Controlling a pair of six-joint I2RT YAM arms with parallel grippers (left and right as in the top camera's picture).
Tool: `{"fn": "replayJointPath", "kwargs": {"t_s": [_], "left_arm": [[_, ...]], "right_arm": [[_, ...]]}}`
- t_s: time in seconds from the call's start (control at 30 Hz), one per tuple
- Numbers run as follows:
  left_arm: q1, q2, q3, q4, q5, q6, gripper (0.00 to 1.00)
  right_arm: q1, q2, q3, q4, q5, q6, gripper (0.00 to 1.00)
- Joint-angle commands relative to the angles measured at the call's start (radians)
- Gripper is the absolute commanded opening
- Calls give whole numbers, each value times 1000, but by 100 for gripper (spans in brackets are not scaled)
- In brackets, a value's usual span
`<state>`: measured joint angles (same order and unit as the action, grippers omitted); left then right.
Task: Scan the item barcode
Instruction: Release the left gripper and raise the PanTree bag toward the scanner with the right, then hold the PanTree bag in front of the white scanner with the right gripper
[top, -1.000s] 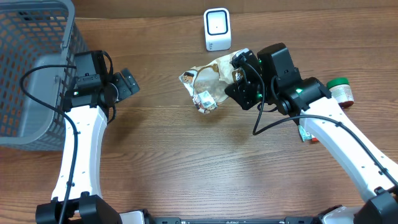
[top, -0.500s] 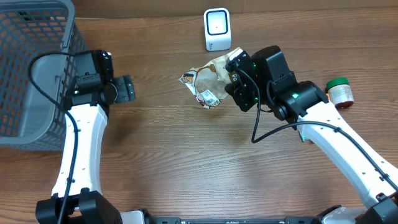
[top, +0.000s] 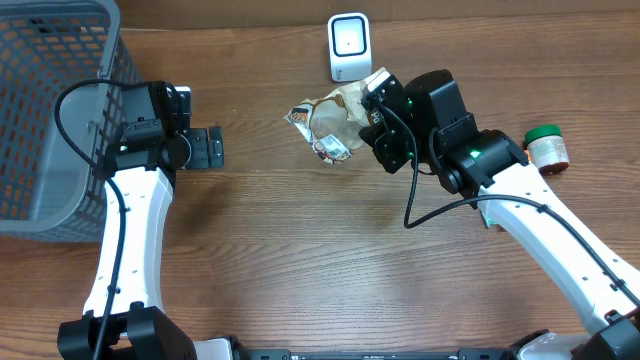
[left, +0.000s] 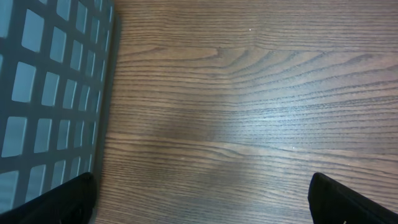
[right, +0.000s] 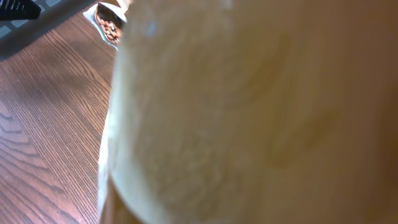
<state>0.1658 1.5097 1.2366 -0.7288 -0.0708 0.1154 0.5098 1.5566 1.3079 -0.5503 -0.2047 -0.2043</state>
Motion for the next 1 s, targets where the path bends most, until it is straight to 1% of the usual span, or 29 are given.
{"fn": "replayJointPath", "kwargs": {"t_s": [0.0,0.17,0.2,0.33,0.43,0.6,0.8,0.97], "left_arm": [[4,9,-9,0,16,23,100],[4,9,-9,0,16,23,100],[4,9,-9,0,16,23,100],[4,9,-9,0,16,23,100],[3,9,-9,0,16,23,100],[4,9,-9,0,16,23,100],[4,9,-9,0,16,23,100],[4,9,-9,0,16,23,100]], "right_arm": [[0,-32,94,-3,3,24,3],[0,-31,296,-88,50,24,3],[0,-29,363,-109,77,24,3],[0,-10,530,-163,167,9,3],[0,14,626,-177,214,-62,3],[2,24,634,-71,215,-261,3],[2,65,634,66,215,-452,3],[2,124,634,146,257,-538,4]]}}
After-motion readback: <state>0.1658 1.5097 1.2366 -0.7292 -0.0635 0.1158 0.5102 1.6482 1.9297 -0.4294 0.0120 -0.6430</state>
